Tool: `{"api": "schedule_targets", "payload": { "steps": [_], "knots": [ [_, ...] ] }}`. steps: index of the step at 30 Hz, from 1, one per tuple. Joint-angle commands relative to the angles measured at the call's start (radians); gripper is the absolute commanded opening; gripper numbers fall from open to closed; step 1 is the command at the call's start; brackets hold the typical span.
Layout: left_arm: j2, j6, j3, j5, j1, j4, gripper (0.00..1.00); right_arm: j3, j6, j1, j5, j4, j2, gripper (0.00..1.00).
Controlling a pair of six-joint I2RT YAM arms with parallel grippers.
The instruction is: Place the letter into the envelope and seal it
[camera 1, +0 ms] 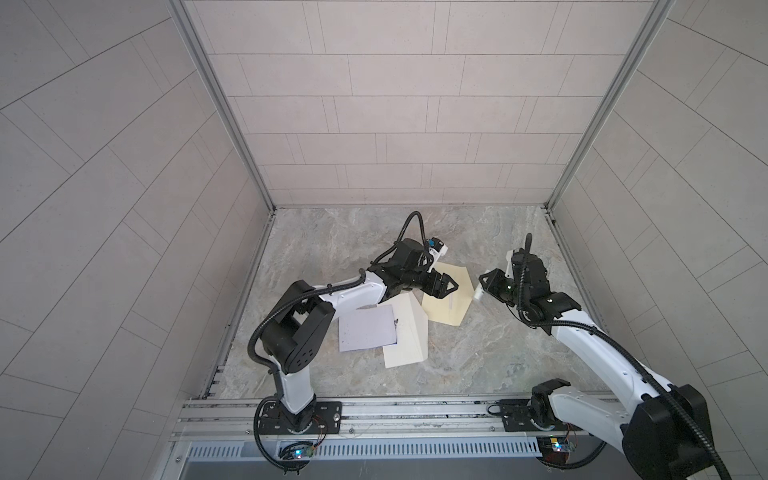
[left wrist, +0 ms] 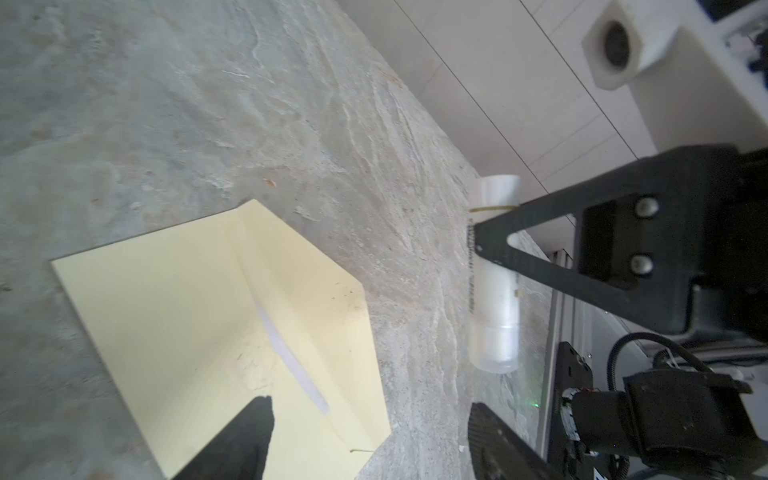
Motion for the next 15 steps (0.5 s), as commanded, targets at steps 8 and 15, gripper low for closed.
{"api": "schedule_targets", "payload": {
  "steps": [8, 15],
  "knots": [
    [0.048, 0.108, 0.106, 0.144, -0.022, -0.096, 0.81, 0.013, 0.093, 0.060, -0.003, 0.131, 0.049, 0.09],
    [0.083, 0.119, 0.139, 0.112, -0.026, -0.140, 0.79, 0.051, 0.120, 0.107, 0.006, 0.186, 0.103, 0.09]
  ]
}}
